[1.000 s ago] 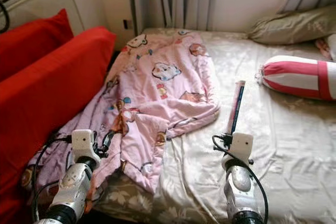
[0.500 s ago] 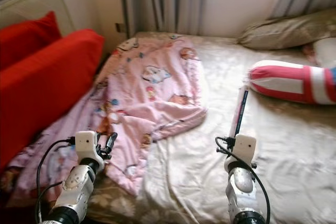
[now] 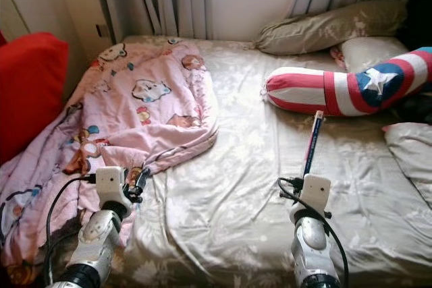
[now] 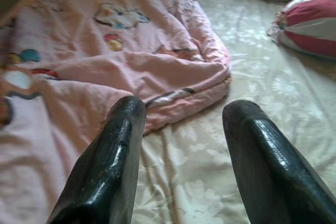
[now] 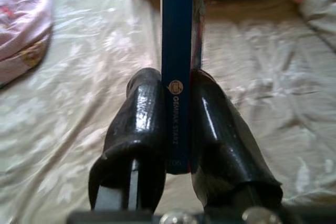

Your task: Clean up the room

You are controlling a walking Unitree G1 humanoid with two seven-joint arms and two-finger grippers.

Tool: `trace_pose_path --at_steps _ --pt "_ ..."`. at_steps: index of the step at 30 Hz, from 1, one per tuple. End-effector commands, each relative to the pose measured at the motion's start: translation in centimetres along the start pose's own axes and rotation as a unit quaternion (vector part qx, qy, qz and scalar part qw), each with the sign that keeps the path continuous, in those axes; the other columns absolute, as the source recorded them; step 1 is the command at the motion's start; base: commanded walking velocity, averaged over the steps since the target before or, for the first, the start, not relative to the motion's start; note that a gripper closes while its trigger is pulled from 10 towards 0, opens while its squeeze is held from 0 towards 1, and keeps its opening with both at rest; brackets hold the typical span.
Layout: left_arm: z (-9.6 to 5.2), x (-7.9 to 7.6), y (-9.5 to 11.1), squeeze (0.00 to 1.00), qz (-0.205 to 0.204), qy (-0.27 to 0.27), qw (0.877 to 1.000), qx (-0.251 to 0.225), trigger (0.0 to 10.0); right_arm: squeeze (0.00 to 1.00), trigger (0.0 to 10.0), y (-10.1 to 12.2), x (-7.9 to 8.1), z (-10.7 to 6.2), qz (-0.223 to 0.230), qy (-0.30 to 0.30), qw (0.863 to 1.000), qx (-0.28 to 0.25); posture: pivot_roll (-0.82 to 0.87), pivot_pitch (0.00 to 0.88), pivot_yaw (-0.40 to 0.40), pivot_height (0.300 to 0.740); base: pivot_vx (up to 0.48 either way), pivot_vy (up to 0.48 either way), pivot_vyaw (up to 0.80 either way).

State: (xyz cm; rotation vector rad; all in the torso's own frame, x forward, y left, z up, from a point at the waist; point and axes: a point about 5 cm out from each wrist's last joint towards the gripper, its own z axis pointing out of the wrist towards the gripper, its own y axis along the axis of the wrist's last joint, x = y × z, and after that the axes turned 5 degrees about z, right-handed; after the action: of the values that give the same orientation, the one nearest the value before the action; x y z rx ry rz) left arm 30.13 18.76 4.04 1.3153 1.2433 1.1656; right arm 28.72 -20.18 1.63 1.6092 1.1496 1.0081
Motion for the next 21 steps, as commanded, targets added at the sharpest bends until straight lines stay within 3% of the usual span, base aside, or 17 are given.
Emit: trace_pose_path --at_steps 1,21 --pt "-0.05 -0.52 -0.20 0.00 -0.006 -0.007 1.000 0.004 10.0 0.00 10.0 1.27 -0.05 0.49 -0.008 0.004 1.000 -0.025 0.05 0.043 -0.036 0.740 0.000 -0.289 0.00" --pt "-0.01 -0.67 -0.16 0.00 -0.005 -0.013 1.000 0.004 10.0 0.00 10.0 1.25 0.15 0.40 -0.015 0.007 0.999 -0.030 0.05 0.046 -0.031 0.740 0.000 -0.286 0.00"
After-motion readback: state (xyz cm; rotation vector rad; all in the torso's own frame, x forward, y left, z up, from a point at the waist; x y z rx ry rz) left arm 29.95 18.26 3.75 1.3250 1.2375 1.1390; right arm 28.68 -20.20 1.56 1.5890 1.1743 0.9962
